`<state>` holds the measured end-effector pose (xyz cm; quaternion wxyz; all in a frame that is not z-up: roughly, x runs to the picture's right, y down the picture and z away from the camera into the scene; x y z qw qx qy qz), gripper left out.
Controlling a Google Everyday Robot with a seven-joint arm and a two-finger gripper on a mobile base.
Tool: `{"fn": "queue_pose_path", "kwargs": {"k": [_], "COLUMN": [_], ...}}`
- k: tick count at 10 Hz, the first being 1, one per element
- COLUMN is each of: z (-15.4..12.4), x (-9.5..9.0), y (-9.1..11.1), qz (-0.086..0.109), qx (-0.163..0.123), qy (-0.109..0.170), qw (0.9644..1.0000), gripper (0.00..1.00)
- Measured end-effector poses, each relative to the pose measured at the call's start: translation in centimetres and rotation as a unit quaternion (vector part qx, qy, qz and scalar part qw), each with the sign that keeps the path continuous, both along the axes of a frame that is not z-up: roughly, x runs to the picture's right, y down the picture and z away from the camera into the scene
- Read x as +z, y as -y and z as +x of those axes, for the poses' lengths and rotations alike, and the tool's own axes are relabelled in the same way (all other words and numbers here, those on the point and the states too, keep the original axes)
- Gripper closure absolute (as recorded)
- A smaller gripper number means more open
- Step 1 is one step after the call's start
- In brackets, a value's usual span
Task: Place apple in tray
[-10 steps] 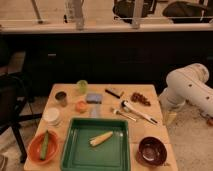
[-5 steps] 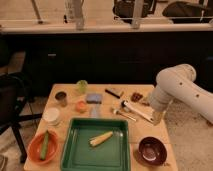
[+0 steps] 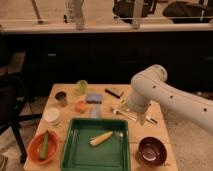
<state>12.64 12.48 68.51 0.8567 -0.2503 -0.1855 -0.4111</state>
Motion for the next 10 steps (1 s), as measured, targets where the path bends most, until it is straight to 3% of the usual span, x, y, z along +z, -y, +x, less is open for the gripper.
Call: {"fn": "queue_pose_path", "kwargs": {"k": [6, 9, 10], "z": [-0.1, -2.7, -4.1], "x": [0.2, 2.8, 4.5], "y": [0.0, 1.6, 3.0], "qz": [0.002, 0.007, 0.008], "qx": [0.000, -0.024, -0.043], "qy": [0.001, 0.019, 0.028], "qw": [1.0000, 0.9995, 0.9987], "gripper": [0.20, 0.20, 0.20]}}
